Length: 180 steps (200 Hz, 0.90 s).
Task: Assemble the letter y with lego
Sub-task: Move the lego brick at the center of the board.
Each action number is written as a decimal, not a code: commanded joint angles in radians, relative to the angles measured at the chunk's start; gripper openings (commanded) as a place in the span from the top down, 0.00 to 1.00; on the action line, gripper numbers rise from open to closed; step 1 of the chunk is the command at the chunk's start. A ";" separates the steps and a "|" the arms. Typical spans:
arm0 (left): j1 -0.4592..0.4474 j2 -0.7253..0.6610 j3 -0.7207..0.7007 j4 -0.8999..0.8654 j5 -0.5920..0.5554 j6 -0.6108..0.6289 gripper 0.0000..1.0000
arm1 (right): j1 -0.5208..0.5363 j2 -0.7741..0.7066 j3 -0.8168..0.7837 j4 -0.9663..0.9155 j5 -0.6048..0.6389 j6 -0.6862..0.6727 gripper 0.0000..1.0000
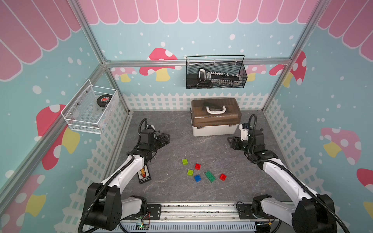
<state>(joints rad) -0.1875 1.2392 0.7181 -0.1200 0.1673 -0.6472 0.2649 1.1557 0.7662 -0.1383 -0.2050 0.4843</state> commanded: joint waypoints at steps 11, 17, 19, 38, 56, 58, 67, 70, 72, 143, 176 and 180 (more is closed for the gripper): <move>-0.059 -0.055 -0.057 -0.141 0.044 -0.039 0.27 | 0.176 0.119 0.082 -0.139 -0.049 -0.076 0.43; -0.072 -0.060 -0.069 -0.142 0.058 -0.040 0.29 | 0.208 0.145 0.101 -0.157 -0.037 -0.089 0.44; -0.076 -0.061 -0.073 -0.142 0.064 -0.040 0.29 | 0.216 0.155 0.106 -0.161 -0.034 -0.094 0.44; -0.110 -0.066 -0.099 -0.166 0.078 -0.038 0.30 | 0.291 0.234 0.155 -0.202 -0.019 -0.135 0.44; -0.141 -0.058 -0.135 -0.132 0.099 -0.060 0.31 | 0.334 0.294 0.188 -0.222 -0.025 -0.158 0.43; -0.143 -0.056 -0.138 -0.124 0.103 -0.062 0.31 | 0.339 0.301 0.191 -0.223 -0.026 -0.161 0.42; -0.159 -0.041 -0.152 -0.093 0.117 -0.077 0.32 | 0.353 0.322 0.205 -0.235 -0.018 -0.167 0.42; -0.162 -0.037 -0.156 -0.082 0.120 -0.083 0.32 | 0.357 0.326 0.206 -0.236 -0.015 -0.167 0.42; -0.166 -0.032 -0.157 -0.075 0.122 -0.087 0.32 | 0.359 0.329 0.207 -0.235 -0.013 -0.166 0.42; -0.283 0.215 -0.143 0.237 0.168 -0.180 0.33 | 0.363 0.314 0.141 -0.215 0.015 -0.130 0.42; -0.295 0.294 -0.095 0.265 0.171 -0.170 0.33 | 0.363 0.267 0.085 -0.200 0.024 -0.118 0.42; -0.296 0.305 -0.089 0.269 0.174 -0.170 0.33 | 0.362 0.265 0.083 -0.198 0.024 -0.118 0.42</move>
<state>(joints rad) -0.4713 1.5040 0.5804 0.0662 0.3225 -0.7925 0.6239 1.4582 0.8803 -0.3344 -0.1978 0.3603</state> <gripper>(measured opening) 0.674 0.584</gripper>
